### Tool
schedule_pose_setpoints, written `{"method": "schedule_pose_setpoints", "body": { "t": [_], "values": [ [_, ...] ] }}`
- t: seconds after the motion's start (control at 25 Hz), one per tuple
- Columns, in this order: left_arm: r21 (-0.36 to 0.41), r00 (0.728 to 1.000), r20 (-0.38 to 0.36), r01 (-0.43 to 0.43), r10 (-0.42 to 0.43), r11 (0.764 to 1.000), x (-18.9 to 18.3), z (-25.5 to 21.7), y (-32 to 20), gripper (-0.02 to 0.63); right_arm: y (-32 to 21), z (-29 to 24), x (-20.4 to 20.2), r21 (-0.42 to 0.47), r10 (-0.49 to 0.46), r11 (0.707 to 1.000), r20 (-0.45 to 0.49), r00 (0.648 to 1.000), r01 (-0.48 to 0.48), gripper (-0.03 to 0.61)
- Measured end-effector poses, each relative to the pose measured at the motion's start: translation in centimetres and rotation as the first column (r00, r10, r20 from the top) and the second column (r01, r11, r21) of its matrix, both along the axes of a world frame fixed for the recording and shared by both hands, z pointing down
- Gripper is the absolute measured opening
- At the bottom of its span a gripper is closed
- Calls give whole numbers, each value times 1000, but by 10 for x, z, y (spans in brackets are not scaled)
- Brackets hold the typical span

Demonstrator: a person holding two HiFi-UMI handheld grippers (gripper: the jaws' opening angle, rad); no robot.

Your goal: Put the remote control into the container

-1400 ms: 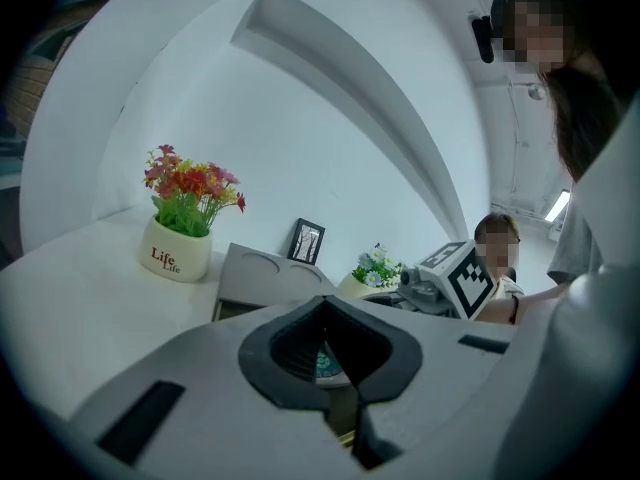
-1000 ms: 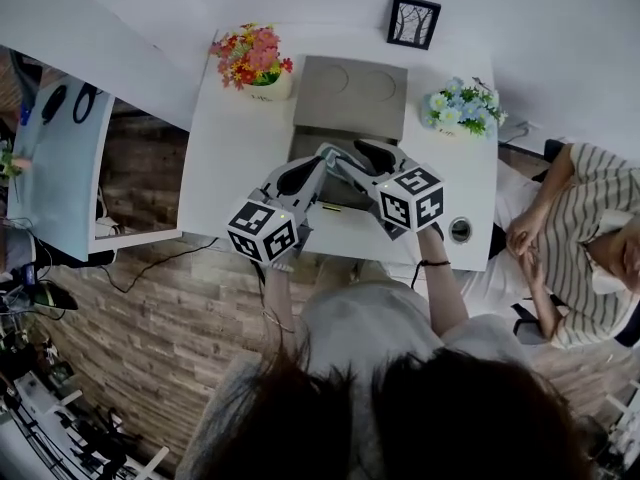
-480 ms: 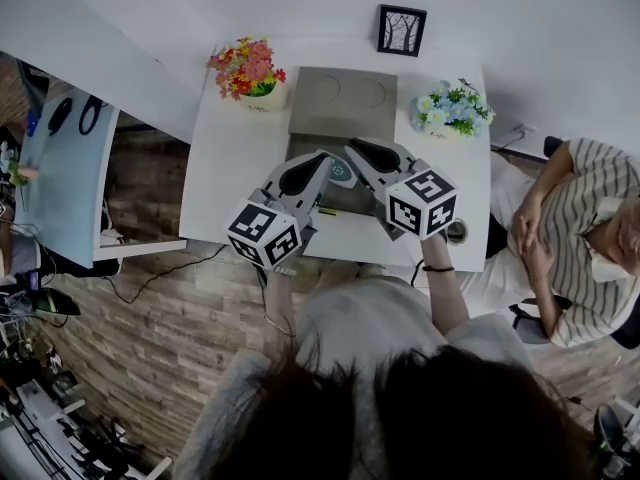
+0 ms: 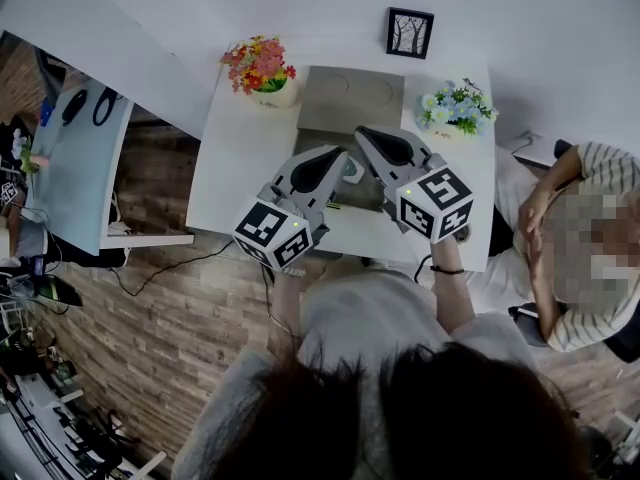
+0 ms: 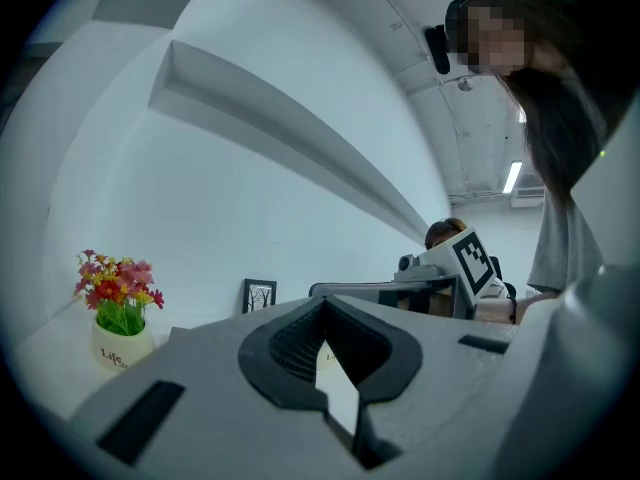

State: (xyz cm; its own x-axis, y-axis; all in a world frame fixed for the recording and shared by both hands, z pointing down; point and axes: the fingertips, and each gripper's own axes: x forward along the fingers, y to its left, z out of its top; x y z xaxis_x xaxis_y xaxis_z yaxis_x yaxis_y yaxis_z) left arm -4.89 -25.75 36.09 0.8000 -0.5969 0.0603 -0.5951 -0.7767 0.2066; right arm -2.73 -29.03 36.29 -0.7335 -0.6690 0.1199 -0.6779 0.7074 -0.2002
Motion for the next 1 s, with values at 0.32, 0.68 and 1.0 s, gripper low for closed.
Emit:
{"method": "schedule_pose_setpoints", "body": {
  "t": [0.32,0.68,1.0],
  "values": [
    [50,999,28,39,-40,998,10,-12,19,3,19,-21,13,104,-1,995,-54,999,6,-2],
    [122,996,44,68,-74,990,20,-22,47,3,48,-24,18,145,-46,988,-25,999,49,-2],
    [142,994,50,92,-100,986,28,-24,62,3,60,-28,26,167,-76,983,-11,997,77,-2]
  ]
}}
